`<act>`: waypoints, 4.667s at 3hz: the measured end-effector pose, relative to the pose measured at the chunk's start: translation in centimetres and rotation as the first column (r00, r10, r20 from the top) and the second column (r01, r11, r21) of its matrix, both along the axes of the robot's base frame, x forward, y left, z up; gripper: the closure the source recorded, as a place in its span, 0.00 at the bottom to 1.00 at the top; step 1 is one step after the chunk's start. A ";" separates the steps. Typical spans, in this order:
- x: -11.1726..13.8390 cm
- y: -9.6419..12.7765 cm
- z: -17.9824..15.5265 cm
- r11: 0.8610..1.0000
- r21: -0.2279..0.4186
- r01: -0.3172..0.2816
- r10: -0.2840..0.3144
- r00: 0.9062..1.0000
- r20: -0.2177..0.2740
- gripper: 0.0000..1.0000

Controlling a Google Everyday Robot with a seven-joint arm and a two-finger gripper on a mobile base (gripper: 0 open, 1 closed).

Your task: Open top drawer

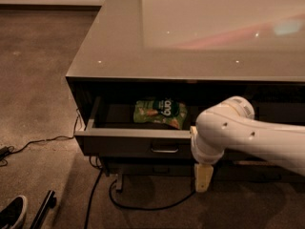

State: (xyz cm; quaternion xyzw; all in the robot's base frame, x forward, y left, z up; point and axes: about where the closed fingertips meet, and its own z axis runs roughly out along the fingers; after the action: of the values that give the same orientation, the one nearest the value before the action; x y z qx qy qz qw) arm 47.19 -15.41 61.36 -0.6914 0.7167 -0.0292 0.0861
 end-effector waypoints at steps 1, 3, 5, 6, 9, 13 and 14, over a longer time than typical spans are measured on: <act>-1.6 -0.4 -0.2 1.000 -0.025 -0.006 0.006 1.000 -0.007 0.19; -3.6 -1.2 -0.2 0.999 -0.052 -0.007 0.006 1.000 -0.011 0.39; -4.6 -1.9 0.4 1.000 -0.022 -0.011 0.011 1.000 -0.007 0.00; -6.8 -3.1 1.1 1.000 -0.013 -0.008 0.008 1.000 -0.007 0.00; -5.1 -3.8 4.0 0.987 0.155 -0.037 0.015 0.989 0.145 0.00; 1.6 -4.5 9.0 0.965 0.238 -0.111 0.051 0.969 0.243 0.00; 2.9 -4.7 9.1 0.961 0.252 -0.111 0.049 0.969 0.242 0.19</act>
Offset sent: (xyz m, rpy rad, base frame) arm -0.0755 -0.0272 -0.0031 -0.1048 0.0212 0.0065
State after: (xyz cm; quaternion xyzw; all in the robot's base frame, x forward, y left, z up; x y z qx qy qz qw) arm 50.13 -20.08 70.46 -0.6941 0.6703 -0.0111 0.2623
